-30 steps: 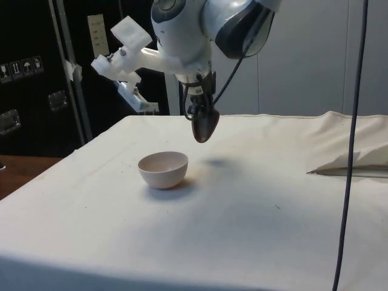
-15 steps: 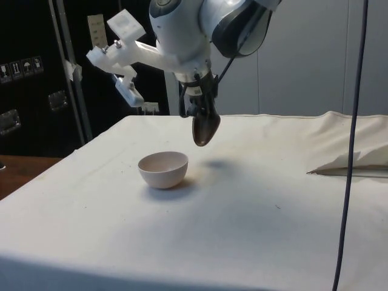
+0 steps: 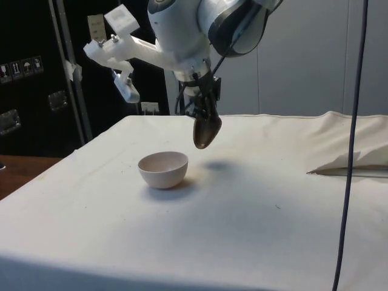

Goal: Pour the coffee beans from the cup into the bowl.

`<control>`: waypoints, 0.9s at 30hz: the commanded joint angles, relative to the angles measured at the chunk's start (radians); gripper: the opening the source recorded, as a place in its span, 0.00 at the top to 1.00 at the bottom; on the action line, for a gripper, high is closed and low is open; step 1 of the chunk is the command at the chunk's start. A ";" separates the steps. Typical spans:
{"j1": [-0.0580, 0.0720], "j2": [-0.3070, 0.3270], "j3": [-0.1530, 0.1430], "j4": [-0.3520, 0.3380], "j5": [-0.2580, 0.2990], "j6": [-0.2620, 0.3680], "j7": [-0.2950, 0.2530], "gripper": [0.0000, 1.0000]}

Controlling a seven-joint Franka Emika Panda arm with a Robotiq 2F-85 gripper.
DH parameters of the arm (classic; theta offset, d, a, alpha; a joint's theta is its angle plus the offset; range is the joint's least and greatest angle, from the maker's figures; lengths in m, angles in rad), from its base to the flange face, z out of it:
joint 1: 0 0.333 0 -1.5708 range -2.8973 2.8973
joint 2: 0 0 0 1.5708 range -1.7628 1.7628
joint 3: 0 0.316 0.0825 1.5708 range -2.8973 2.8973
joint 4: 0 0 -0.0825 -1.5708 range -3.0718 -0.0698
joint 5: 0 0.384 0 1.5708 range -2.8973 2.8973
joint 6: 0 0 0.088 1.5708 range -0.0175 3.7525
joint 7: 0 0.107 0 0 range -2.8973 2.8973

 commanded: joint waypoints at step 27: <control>-0.010 0.042 -0.102 0.000 0.086 0.099 -0.061 0.96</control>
